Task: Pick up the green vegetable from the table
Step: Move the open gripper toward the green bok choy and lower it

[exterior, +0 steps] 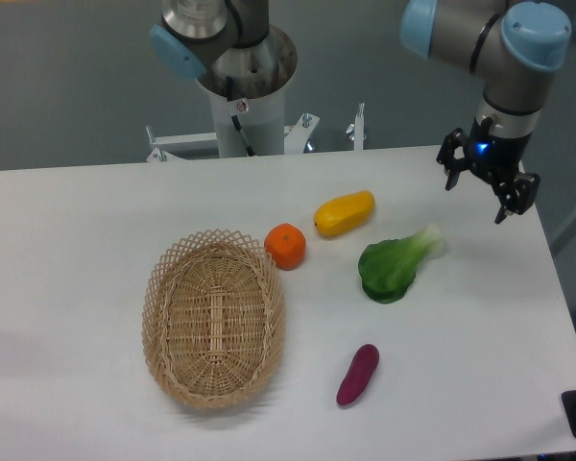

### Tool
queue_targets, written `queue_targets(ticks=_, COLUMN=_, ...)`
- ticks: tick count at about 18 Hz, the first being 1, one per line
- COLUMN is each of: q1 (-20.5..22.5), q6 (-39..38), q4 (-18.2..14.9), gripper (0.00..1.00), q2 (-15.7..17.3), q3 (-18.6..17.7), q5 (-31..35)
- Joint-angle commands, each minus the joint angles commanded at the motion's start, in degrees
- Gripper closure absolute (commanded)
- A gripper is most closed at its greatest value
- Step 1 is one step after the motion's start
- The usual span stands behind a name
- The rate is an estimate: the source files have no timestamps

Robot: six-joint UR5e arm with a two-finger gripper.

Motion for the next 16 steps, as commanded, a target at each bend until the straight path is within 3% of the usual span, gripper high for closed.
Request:
queue_targets(ticks=2, q1=0.0, q6=0.52, q4=1.75, gripper=0.0, q2=-0.7, q3=-1.32, q5=0.09)
queue_targets(ticks=6, q1=-0.09, q6=-0.17, q4=8.77, gripper=0.0, q2=-1.49, q3=-6.67, q5=0.26)
queue_targets(ticks=11, q1=-0.53, q6=-0.35, q4=10.11, gripper=0.0, q2=-2.2, q3=-8.97, q5=2.8)
queue_targets(ticks=16, q1=-2.02, q6=-4.38, q4=14.31, gripper=0.0, q2=-2.99, q3=-10.46, q5=6.68)
